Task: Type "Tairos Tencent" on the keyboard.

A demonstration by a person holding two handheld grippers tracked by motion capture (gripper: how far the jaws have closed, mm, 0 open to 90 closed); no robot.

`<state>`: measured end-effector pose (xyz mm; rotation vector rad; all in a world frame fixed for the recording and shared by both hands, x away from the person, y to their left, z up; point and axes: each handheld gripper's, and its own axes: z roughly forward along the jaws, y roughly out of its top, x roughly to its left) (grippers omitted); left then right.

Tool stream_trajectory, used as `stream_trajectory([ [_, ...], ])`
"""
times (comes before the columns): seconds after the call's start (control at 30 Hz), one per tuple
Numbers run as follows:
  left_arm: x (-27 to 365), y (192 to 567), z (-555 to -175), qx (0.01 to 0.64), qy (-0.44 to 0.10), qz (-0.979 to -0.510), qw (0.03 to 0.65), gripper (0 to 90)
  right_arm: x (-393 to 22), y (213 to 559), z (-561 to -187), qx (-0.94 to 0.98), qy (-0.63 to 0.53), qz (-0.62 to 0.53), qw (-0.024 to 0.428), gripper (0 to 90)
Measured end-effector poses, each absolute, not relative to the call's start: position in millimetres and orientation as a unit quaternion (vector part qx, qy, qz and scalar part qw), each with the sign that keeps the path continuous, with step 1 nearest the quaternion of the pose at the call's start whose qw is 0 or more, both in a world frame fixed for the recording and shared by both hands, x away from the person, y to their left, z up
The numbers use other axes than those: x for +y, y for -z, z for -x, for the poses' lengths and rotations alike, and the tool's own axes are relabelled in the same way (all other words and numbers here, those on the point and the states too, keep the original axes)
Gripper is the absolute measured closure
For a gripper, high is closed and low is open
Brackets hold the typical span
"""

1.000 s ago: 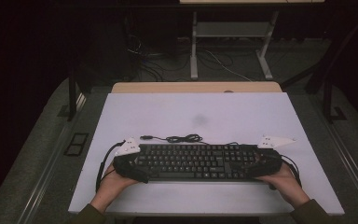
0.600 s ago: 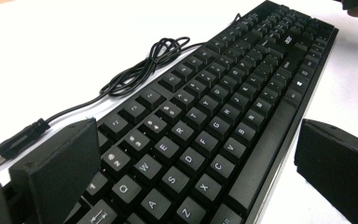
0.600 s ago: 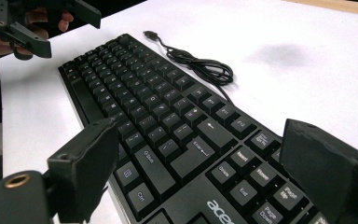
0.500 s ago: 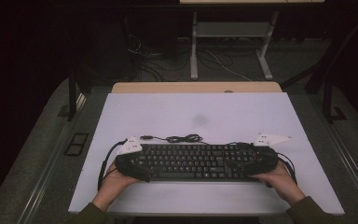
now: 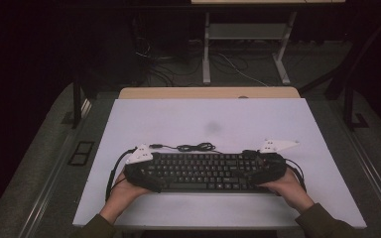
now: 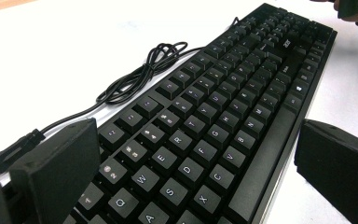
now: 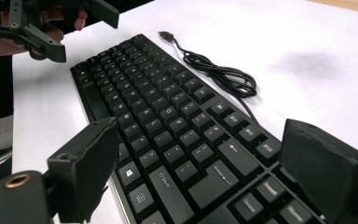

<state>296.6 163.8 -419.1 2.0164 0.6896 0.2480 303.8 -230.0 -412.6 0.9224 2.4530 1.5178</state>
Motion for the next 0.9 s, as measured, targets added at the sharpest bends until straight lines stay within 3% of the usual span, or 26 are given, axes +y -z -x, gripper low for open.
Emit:
stream_trajectory([
  [0.33,162,420,-296,0.28,-0.1,-0.826,0.479,0.0,-217,417,-308,0.818,-0.493,-0.294,0.044,14.9],
  [0.5,162,421,-297,0.278,-0.099,-0.829,0.476,0.0,-210,420,-309,0.828,-0.483,-0.283,0.036,25.8],
  [0.9,161,421,-296,0.277,-0.099,-0.828,0.477,0.0,-205,425,-306,0.847,-0.462,-0.261,0.028,69.4],
])
